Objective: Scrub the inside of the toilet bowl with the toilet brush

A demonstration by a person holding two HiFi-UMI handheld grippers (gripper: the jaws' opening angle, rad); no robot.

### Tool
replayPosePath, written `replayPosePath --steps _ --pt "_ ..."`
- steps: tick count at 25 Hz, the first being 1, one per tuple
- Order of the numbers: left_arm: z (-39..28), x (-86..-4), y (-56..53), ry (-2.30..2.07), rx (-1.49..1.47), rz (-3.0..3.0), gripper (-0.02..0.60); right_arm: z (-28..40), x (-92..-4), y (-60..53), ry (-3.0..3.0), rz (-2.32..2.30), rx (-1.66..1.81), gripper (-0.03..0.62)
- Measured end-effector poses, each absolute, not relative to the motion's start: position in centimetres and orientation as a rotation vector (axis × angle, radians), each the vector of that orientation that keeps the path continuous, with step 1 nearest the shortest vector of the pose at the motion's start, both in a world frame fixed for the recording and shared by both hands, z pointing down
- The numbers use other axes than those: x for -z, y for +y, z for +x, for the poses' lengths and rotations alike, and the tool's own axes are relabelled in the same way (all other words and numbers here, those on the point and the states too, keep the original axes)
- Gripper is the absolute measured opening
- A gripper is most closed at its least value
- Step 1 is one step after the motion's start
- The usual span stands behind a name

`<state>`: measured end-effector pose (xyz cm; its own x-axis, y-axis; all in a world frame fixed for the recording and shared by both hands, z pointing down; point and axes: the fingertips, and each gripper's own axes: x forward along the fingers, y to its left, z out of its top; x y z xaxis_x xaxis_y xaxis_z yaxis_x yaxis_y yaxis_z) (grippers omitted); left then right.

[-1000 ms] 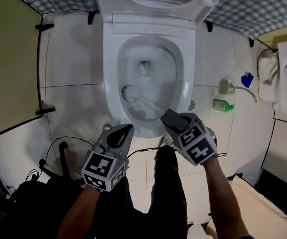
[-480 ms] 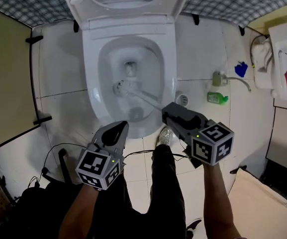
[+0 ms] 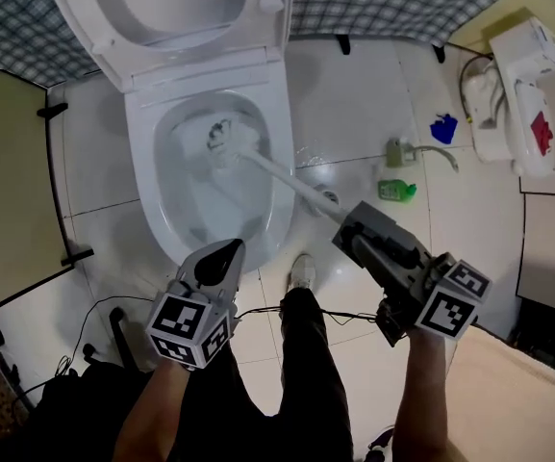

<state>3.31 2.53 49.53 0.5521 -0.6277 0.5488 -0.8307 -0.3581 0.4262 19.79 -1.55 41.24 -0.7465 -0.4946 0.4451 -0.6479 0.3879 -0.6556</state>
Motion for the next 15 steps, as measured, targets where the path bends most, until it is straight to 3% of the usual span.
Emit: replayPosePath --steps 9,15 --pt "11.7 -49.7 2.7 -1.068 -0.412 2.148 0.008 31.3 -40.4 -0.7 -2.392 1.324 -1.199 0.173" --pt "14.5 -51.2 4.0 -1.032 -0.462 2.13 0.008 35.5 -47.8 1.1 -2.112 1.325 -0.951 0.173"
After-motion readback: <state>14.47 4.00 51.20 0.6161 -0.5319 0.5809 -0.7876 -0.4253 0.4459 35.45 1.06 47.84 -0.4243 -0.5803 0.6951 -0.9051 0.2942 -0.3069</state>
